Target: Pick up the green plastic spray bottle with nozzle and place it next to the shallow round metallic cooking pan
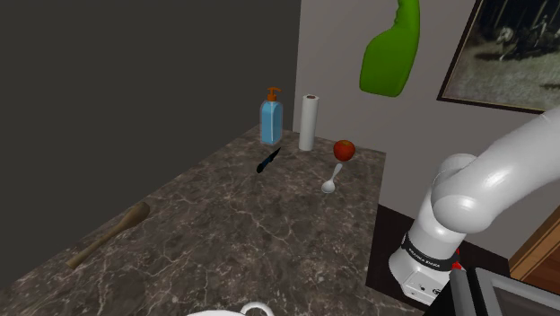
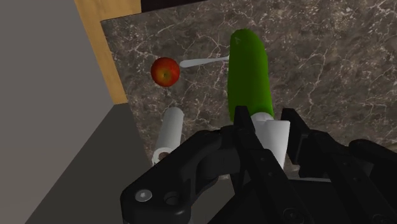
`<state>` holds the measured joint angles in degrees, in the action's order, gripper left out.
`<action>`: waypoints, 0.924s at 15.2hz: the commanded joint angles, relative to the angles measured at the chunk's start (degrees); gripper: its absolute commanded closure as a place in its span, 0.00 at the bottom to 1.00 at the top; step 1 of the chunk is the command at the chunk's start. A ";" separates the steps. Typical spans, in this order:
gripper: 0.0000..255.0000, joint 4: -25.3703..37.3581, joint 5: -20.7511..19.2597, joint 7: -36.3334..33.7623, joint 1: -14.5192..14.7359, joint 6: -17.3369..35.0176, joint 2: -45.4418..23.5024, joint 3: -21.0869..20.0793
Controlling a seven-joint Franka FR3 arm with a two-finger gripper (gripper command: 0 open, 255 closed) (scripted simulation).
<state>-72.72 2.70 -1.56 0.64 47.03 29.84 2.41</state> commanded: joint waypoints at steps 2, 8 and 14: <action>1.00 7.04 0.17 -0.02 0.14 -3.42 -3.63 0.32; 1.00 0.09 2.87 -7.05 0.14 2.96 -2.66 -5.64; 1.00 -6.12 5.18 -14.31 0.52 10.68 -3.46 -12.31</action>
<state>-78.22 7.50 -14.45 1.06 56.52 26.70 -8.69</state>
